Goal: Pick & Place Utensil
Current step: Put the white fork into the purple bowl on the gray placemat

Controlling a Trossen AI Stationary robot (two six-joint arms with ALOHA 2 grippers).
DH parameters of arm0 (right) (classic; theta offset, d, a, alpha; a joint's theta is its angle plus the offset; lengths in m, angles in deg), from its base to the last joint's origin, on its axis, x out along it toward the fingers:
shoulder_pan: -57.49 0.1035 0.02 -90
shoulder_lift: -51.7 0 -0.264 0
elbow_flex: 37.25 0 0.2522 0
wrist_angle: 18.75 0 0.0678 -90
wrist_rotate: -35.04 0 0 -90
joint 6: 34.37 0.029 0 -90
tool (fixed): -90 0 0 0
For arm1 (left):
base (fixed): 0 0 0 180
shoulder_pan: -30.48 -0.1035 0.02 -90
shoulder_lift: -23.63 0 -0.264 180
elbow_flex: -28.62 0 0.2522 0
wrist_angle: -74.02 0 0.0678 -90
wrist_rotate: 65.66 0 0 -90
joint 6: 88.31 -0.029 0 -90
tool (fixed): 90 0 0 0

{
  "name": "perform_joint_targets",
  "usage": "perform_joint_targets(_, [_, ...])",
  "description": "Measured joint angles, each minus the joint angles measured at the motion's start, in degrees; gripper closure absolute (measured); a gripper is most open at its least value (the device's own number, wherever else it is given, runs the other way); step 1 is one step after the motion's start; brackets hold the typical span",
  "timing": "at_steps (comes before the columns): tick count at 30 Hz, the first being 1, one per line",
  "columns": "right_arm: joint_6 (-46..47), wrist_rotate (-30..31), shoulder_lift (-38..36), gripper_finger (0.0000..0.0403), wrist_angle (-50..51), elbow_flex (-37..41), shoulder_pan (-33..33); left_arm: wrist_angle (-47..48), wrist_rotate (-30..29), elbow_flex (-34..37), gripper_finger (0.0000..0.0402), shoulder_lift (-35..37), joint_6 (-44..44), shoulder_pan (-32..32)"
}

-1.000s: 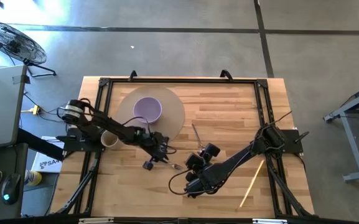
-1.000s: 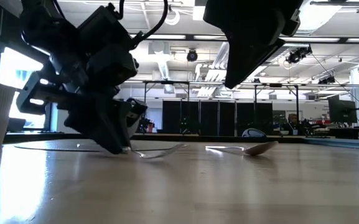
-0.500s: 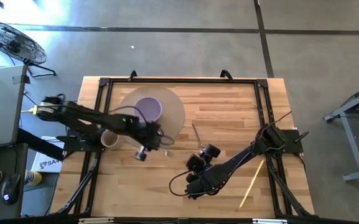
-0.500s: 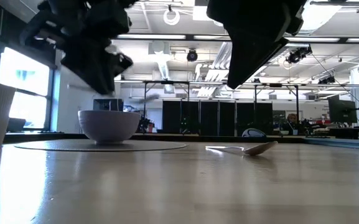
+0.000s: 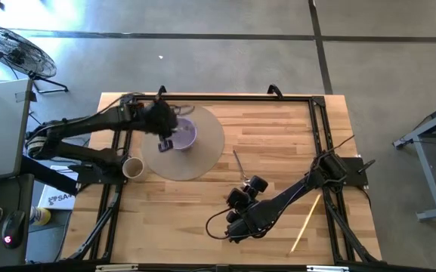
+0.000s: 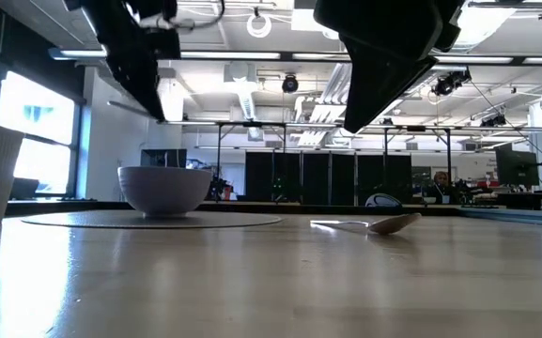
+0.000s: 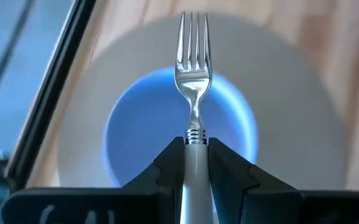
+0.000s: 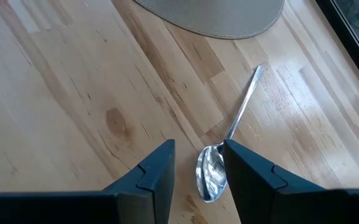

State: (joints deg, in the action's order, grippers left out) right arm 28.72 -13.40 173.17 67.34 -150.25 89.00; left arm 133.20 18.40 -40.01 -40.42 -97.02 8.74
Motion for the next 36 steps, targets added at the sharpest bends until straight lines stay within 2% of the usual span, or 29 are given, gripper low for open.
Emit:
perform_joint_targets(4, [-0.02,-0.06,0.0,0.0274,-0.02,0.0,0.0,0.21,3.71,0.19,0.0346,-4.73,-0.29,-6.39])
perform_joint_targets(7, [-0.04,-0.11,0.0,0.0274,-0.02,0.0,0.0,0.71,3.81,0.14,0.0346,-8.89,-3.42,-8.72])
perform_joint_targets(9, [-0.05,-0.11,0.0,0.0274,-0.01,0.0,0.0,4.6,3.88,-1.03,0.0346,-11.44,-5.37,-9.56])
perform_joint_targets(13, [-0.07,-0.04,0.0,0.0274,0.02,0.0,0.04,7.05,4.3,-2.9,0.0346,-14.2,-7.73,-9.36])
perform_joint_targets(18, [-0.18,-0.04,0.0,0.0274,0.02,0.0,0.04,4.57,7.83,-2.67,0.0346,-15.79,-9.74,-9.37])
perform_joint_targets(29, [-0.11,0.0,0.0,0.0274,-0.2,0.0,0.11,3.73,6.94,-2.61,0.0345,-20.35,-9.05,-9.37])
perform_joint_targets(36, [-0.09,-0.29,0.0,0.0274,-1.77,0.0,0.11,3.51,6.87,-2.59,0.0333,-20.53,-8.96,-9.37])
